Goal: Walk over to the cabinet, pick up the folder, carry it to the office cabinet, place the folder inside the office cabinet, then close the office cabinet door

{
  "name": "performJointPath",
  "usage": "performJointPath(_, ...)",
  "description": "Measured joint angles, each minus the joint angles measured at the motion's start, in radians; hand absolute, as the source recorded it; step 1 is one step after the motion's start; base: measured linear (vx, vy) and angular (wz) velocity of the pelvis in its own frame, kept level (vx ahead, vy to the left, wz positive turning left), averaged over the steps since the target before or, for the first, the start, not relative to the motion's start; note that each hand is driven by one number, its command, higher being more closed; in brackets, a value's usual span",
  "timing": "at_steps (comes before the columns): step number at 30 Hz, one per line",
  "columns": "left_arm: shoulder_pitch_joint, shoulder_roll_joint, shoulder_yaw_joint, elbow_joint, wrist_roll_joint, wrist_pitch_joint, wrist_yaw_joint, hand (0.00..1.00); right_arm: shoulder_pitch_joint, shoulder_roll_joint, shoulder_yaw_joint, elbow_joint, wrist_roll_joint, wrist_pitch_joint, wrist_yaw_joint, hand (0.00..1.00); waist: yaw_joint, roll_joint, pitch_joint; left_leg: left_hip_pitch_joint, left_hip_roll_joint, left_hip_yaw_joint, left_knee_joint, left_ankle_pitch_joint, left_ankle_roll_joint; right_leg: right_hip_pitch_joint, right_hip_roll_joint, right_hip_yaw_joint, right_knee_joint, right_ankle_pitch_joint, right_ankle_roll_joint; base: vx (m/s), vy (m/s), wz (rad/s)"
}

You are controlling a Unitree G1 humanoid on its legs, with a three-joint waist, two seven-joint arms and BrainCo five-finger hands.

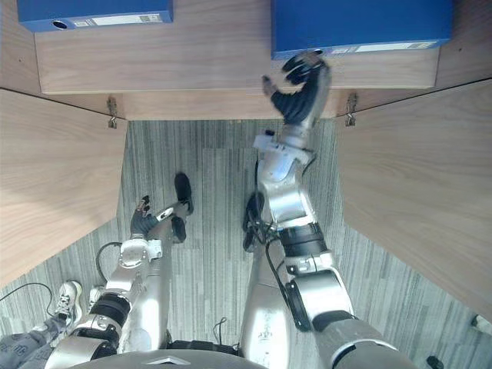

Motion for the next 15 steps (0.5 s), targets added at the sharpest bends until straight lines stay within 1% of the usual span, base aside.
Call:
performJointPath(2, 0.008, 0.007, 0.0, 0.001, 0.002, -0.001, -0.001, 0.0, 0.032, -0.002, 0.025, 0.004, -0.059, 0.0, 0.022, 1.0, 0.001, -0.001, -0.001, 0.009, 0.0, 0.0, 0.0, 0.0, 0.0, 0.011, 0.0, -0.001, 0.0, -0.001, 0.001, 0.0, 0.0, 0.0)
performJointPath(3, 0.013, 0.01, 0.0, 0.001, 0.002, -0.002, -0.001, 0.0, 0.041, -0.004, 0.036, 0.004, -0.069, 0.0, 0.029, 1.0, 0.001, -0.004, -0.005, 0.01, 0.0, 0.0, 0.0, 0.0, 0.0, 0.011, -0.001, 0.0, 0.0, -0.002, 0.002, 0.0, 0.0, 0.0)
performJointPath(4, 0.02, 0.019, 0.0, 0.002, 0.002, -0.004, -0.001, 0.0, 0.055, -0.015, 0.057, 0.007, -0.104, -0.003, 0.046, 1.0, 0.0, -0.012, -0.016, 0.01, -0.001, 0.001, 0.0, 0.0, 0.0, 0.011, -0.002, 0.0, 0.0, -0.002, 0.002, 0.0, 0.0, 0.0)
performJointPath(6, 0.027, 0.028, 0.0, 0.002, 0.002, -0.009, -0.002, 0.0, 0.059, -0.029, 0.075, 0.021, -0.111, -0.005, 0.054, 1.0, 0.0, -0.025, -0.024, 0.011, -0.001, 0.0, 0.002, -0.001, 0.0, 0.012, -0.002, 0.0, 0.001, -0.004, 0.002, 0.0, 0.0, 0.0)
performJointPath(7, 0.031, 0.038, -0.001, 0.002, 0.002, -0.012, -0.008, 0.0, 0.058, -0.041, 0.082, 0.049, -0.129, -0.009, 0.075, 1.0, 0.0, -0.038, -0.032, 0.011, -0.002, 0.0, 0.004, -0.001, 0.0, 0.011, -0.005, -0.001, 0.006, -0.007, 0.002, 0.01, -0.024, 0.05)
performJointPath(8, 0.033, 0.042, 0.0, 0.002, 0.002, -0.014, -0.012, 0.0, 0.059, -0.044, 0.081, 0.062, -0.133, -0.009, 0.085, 1.0, 0.0, -0.043, -0.035, 0.01, -0.003, -0.001, 0.007, -0.002, 0.001, 0.011, -0.007, -0.001, 0.01, -0.01, 0.002, 0.01, -0.032, 0.06)
performJointPath(12, 0.036, 0.052, 0.001, -0.006, 0.002, -0.02, -0.02, 0.0, 0.049, -0.069, 0.091, 0.105, -0.132, -0.009, 0.112, 1.0, 0.005, -0.047, -0.04, -0.012, -0.001, -0.003, 0.053, -0.024, 0.001, -0.008, -0.011, 0.003, 0.045, -0.025, 0.002, 0.0, -0.013, 0.0)
performJointPath(15, 0.036, 0.071, 0.004, -0.037, 0.002, -0.03, -0.02, 0.0, -0.004, -0.104, 0.089, 0.15, -0.118, -0.011, 0.116, 1.0, 0.002, -0.047, -0.045, -0.086, 0.008, -0.017, 0.123, -0.046, 0.005, -0.07, -0.012, 0.003, 0.099, -0.042, 0.001, -0.01, -0.039, -0.03)
